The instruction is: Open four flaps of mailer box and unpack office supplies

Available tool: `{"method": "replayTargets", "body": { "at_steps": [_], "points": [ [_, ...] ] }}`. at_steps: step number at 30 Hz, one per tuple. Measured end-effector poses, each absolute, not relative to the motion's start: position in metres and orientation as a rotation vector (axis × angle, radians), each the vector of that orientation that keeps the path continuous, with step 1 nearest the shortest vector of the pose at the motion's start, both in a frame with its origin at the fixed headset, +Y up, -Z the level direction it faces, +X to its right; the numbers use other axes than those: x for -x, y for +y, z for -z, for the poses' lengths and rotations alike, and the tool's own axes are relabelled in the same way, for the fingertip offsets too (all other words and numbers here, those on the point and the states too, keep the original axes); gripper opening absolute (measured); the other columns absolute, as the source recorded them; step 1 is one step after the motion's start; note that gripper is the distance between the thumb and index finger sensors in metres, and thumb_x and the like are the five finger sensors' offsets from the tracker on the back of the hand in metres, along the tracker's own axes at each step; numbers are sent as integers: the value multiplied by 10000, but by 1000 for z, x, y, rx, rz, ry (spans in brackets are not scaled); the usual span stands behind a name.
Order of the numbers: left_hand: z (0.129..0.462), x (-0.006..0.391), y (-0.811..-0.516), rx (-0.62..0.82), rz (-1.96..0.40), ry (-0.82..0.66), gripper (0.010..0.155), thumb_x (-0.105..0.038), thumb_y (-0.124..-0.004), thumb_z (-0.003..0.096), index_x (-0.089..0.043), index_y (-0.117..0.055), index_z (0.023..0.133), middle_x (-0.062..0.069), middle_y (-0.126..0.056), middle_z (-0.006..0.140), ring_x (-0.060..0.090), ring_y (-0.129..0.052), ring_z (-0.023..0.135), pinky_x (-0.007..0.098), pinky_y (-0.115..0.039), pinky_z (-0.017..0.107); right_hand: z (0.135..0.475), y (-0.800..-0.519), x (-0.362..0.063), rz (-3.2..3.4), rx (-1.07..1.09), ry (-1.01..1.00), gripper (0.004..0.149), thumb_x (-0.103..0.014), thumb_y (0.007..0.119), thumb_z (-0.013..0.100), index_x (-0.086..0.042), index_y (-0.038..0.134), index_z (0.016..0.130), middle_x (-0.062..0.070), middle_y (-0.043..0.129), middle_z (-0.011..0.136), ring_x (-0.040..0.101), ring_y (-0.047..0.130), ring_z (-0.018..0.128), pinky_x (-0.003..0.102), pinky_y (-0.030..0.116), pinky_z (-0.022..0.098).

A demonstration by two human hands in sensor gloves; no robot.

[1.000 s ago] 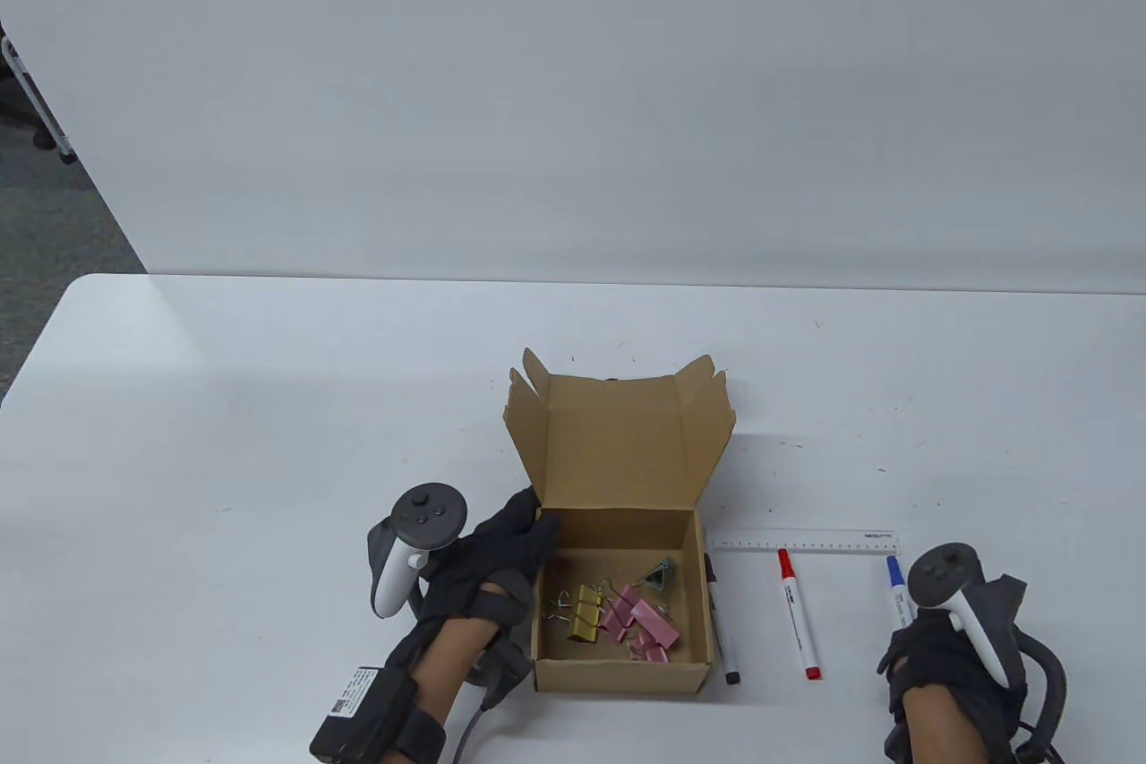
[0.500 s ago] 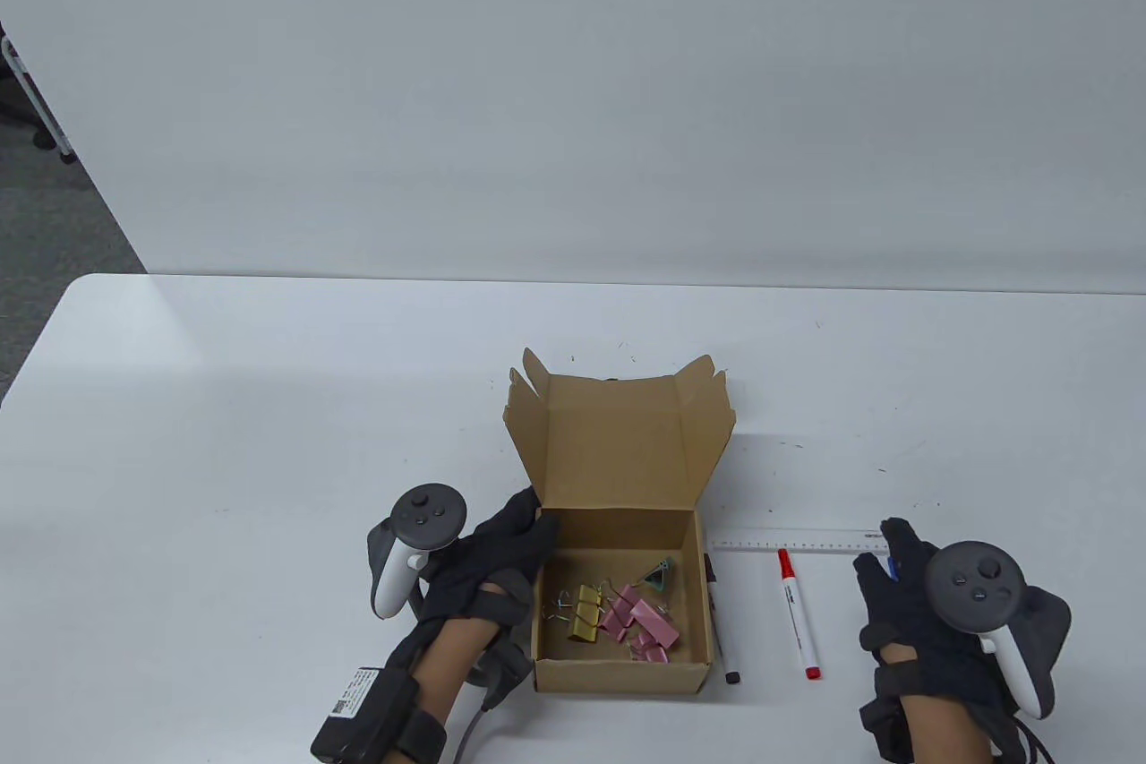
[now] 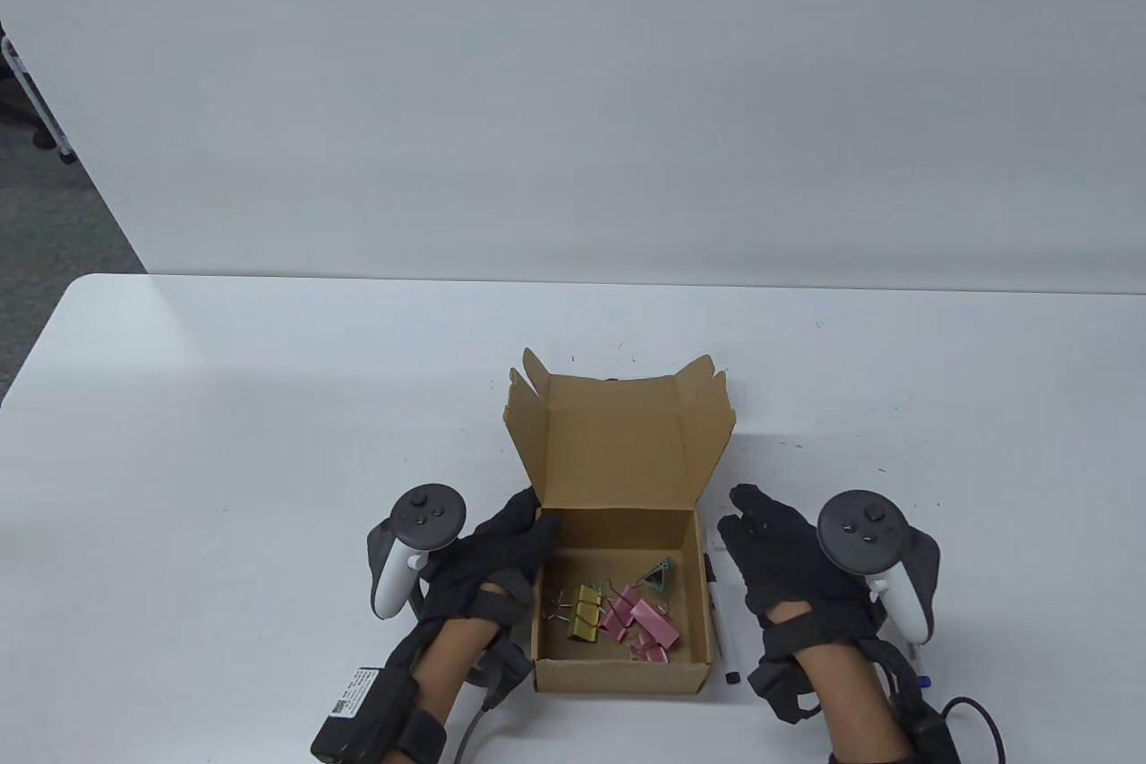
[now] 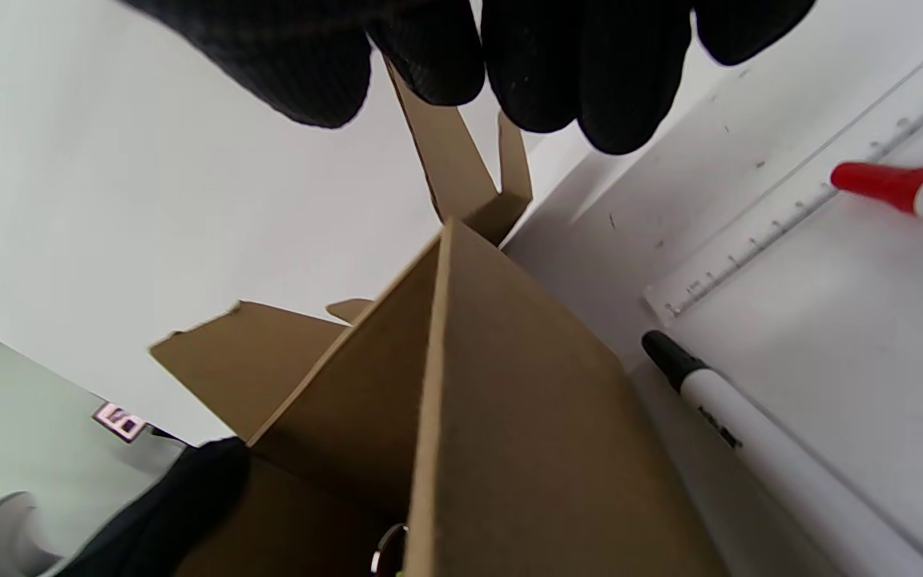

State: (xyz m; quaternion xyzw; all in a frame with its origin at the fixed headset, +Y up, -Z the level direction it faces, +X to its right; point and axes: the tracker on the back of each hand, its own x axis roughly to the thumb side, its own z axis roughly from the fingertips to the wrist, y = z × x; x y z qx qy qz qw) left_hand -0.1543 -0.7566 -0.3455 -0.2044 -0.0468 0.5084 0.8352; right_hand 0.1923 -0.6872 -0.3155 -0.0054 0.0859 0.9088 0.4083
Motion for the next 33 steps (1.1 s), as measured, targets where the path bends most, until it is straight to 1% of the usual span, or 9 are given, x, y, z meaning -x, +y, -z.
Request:
{"method": "replayTargets", "body": {
  "at_steps": [4,7,9,10,15,17,27,30,33],
  "points": [
    [345,154,-757,434,-1079,-100,644,-594,-663,650,-294,-452,1179,177,-590,1209,517,-673,1038,707,-465,763,333,-702,-181,-2241,52,301,556,-405,694,650,-111,560,1103,192,608,1084,496,681,932,677,506,676],
    [346,154,-757,436,-1083,-102,644,-593,-664,650,-292,-452,1179,179,-590,1209,519,-673,1037,710,-464,761,340,-717,-174,-2173,17,348,563,-402,688,651,-96,551,1103,193,601,1088,505,659,940,681,492,677],
    [345,154,-757,436,-1087,-101,645,-593,-664,650,-292,-452,1179,178,-590,1208,517,-672,1038,707,-465,763,342,-727,-171,-2172,-27,366,583,-395,682,653,-76,512,1111,197,575,1099,514,629,955,686,467,683],
    [345,154,-757,436,-1089,-100,645,-594,-664,649,-293,-453,1179,177,-590,1208,518,-673,1037,708,-466,761,342,-730,-170,-2171,-20,401,585,-411,667,654,-83,508,1112,192,574,1102,512,623,960,688,461,685],
    [345,154,-758,437,-1094,-99,645,-595,-664,650,-294,-452,1179,177,-587,1210,519,-673,1037,708,-465,763,343,-742,-174,-2039,-90,382,578,-402,643,664,-74,492,1115,182,550,1113,514,585,980,696,417,699],
    [345,154,-758,439,-1097,-99,647,-597,-664,648,-295,-452,1180,178,-585,1210,519,-670,1038,707,-465,763,344,-748,-175,-1960,-86,385,565,-401,643,667,-82,507,1114,177,539,1118,519,553,987,700,391,698],
    [345,155,-760,439,-1137,-102,662,-598,-673,647,-288,-439,1183,180,-565,1218,525,-646,1050,707,-457,766,343,-748,-174,-1995,-87,377,556,-398,632,675,-81,506,1114,175,532,1121,521,539,990,702,377,701],
    [343,157,-756,425,-1128,-103,721,-594,-696,650,-276,-345,1193,177,-466,1247,521,-564,1093,709,-434,772,343,-748,-174,-2005,-87,375,557,-398,631,676,-79,505,1115,179,533,1121,523,542,988,702,379,700],
    [339,162,-742,385,-1070,-107,786,-586,-708,654,-278,-223,1190,170,-315,1272,517,-450,1134,716,-391,778,343,-748,-174,-2019,-91,373,559,-397,631,677,-75,503,1115,183,534,1120,522,547,986,703,382,700]
  ]
}}
